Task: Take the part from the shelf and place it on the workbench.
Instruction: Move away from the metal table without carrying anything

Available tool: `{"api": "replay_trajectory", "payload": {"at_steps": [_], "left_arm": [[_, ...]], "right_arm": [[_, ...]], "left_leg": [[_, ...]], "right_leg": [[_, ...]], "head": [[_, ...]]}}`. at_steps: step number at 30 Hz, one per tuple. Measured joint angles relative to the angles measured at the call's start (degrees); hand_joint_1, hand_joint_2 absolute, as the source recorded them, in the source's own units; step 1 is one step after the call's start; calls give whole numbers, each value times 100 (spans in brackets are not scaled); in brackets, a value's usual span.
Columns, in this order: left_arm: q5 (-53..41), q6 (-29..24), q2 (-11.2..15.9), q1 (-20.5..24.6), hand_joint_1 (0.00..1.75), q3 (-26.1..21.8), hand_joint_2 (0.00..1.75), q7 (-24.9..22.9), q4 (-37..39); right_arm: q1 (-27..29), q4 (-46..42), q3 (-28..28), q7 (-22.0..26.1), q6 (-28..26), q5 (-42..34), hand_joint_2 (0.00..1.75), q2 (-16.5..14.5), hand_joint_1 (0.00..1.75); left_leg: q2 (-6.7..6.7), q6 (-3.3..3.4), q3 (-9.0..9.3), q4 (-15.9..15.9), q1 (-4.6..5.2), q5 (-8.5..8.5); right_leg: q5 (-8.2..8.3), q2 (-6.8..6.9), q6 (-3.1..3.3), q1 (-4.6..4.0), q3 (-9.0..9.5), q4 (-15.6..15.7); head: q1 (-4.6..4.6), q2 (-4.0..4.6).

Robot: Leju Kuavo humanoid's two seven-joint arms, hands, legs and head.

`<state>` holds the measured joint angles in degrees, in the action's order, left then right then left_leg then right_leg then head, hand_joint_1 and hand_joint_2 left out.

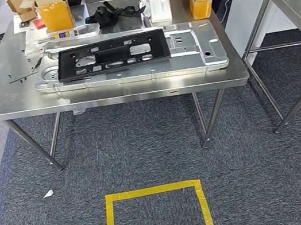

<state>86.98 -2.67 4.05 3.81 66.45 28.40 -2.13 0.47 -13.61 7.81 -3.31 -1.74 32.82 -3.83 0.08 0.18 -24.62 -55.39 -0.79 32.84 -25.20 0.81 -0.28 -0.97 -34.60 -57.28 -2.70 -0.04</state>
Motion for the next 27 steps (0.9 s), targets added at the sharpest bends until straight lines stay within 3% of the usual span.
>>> {"api": "replay_trajectory", "payload": {"at_steps": [2,3,5,6,7,8,9,11,13,14,16,17,19,21,22,23,24,25,27], "left_arm": [[-4,19,18,18,0,136,0,-49,-1],[-3,21,26,24,0,190,0,-71,-2],[2,18,43,35,0,267,0,-119,-2],[4,11,49,36,0,295,0,-148,-2],[7,-3,54,35,0,319,0,-183,-2],[9,-21,57,35,0,341,0,-215,-2],[13,-39,61,35,0,359,0,-249,-2],[20,-68,67,34,0,377,0,-291,-2],[25,-85,72,33,0,386,0,-305,-2],[26,-90,78,34,0,391,0,-305,-2],[28,-93,102,33,0,402,0,-298,-2],[28,-94,113,28,0,408,0,-295,-2],[30,-94,126,13,0,416,0,-297,-2],[30,-96,134,3,0,416,0,-334,-2],[30,-97,139,2,0,407,0,-368,-2],[29,-98,142,1,0,388,0,-407,-2],[30,-99,143,2,0,362,0,-447,-2],[30,-100,145,4,0,333,0,-478,-2],[30,-102,153,18,0,275,0,-535,-2]], "right_arm": [[1,107,-1,-544,237,73,0,42,0],[10,143,-1,-640,281,110,0,55,0],[6,182,-1,-640,312,161,0,62,0],[-1,193,-1,-588,312,178,0,62,0],[-13,201,-1,-518,306,193,0,62,0],[-25,208,-1,-433,289,210,0,62,0],[-34,211,-1,-342,268,227,0,62,0],[-59,211,-1,-167,207,253,0,63,0],[-93,215,-1,-61,165,270,0,66,0],[-111,218,-1,-32,155,277,0,66,0],[-129,235,-1,-11,155,301,0,64,0],[-137,244,-1,-12,159,320,0,63,0],[-136,260,-1,-25,170,352,0,62,0],[-121,262,-1,-33,177,362,0,62,0],[-115,263,-1,-39,181,364,0,62,0],[-115,264,-1,-49,183,366,0,62,0],[-116,264,-1,-61,184,364,0,62,0],[-116,265,-1,-74,187,356,0,62,0],[-119,265,2,-90,200,320,0,63,0]], "left_leg": [[-29,76,-114,-16,-9,-92],[-44,115,-186,-14,-18,-158],[-65,158,-356,-18,-19,-295],[-73,163,-446,-24,-14,-364],[-81,161,-539,-34,-10,-430],[-88,158,-632,-48,-6,-492],[-90,152,-720,-63,0,-550],[-84,130,-855,-84,13,-656],[-78,87,-929,-102,34,-755],[-80,57,-957,-108,38,-804],[-81,-11,-1012,-117,32,-881],[-77,-42,-1050,-157,24,-821],[-65,-90,-1194,-523,11,-400],[-59,-124,-1411,-1278,9,105],[-58,-135,-1483,-1623,9,203],[-58,-140,-1481,-1816,9,169],[-57,-140,-1374,-1786,9,37],[-57,-134,-1166,-1541,8,-119],[-56,-106,-580,-687,12,-284]], "right_leg": [[-95,-25,-71,17,-81,-83],[-299,-38,-105,32,-143,-242],[-893,-49,-160,66,-311,-868],[-1111,-49,-181,80,-383,-1247],[-1189,-49,-199,90,-401,-1537],[-1130,-50,-210,96,-335,-1663],[-977,-51,-211,99,-168,-1576],[-703,-63,-169,93,452,-827],[-688,-80,-90,65,1083,105],[-726,-88,-57,49,1243,373],[-705,-81,17,47,1253,511],[-664,-71,66,52,1203,509],[-559,-36,159,62,1084,513],[-456,-14,199,43,934,493],[-409,-9,203,35,855,472],[-370,-8,201,31,776,444],[-342,-9,194,30,702,409],[-323,-11,184,30,642,370],[-314,-12,156,21,536,271]], "head": [[2,0],[5,0],[11,0],[12,0],[12,0],[13,0],[13,0],[13,0],[11,0],[10,0],[8,0],[7,0],[2,0],[1,0],[2,0],[2,0],[2,0],[2,0],[2,0]]}}
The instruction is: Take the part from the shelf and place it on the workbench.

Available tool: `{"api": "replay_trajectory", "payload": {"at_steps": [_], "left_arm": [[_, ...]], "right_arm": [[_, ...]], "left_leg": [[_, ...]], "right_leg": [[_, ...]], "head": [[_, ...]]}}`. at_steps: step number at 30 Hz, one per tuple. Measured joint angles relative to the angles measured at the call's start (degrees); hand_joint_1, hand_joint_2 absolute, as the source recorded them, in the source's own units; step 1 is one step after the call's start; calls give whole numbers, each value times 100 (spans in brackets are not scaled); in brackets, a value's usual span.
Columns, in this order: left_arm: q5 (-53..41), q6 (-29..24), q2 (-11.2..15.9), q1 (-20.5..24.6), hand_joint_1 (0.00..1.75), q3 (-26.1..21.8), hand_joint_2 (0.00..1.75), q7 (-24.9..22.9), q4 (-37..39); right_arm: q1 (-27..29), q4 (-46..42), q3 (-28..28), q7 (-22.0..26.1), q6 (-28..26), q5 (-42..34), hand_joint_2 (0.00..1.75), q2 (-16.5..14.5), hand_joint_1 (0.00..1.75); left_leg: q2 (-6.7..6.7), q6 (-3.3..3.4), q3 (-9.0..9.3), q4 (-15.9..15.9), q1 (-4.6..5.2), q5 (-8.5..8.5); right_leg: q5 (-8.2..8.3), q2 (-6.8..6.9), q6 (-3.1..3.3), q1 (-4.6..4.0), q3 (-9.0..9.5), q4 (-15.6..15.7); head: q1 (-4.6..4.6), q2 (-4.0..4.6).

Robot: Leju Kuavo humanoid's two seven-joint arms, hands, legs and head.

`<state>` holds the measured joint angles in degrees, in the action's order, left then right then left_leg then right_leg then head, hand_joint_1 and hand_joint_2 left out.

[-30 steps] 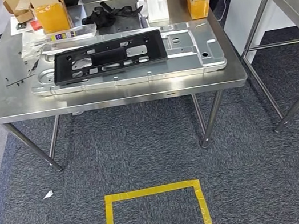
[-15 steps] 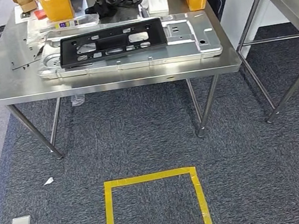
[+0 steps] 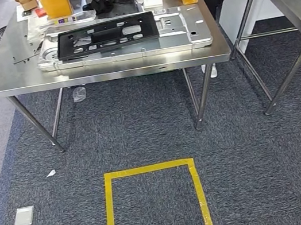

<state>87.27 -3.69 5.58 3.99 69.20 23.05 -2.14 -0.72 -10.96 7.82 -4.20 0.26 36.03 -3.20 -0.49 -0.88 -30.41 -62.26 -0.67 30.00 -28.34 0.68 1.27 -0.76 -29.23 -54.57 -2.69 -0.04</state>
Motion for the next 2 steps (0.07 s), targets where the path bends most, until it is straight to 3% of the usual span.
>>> {"api": "replay_trajectory", "payload": {"at_steps": [2], "left_arm": [[0,-4,7,17,0,-45,0,-42,0]], "right_arm": [[-7,0,8,-6,11,-35,0,3,0]], "left_leg": [[2,25,322,523,7,22]], "right_leg": [[3,1,-35,-16,-67,-78]], "head": [[2,0]]}}
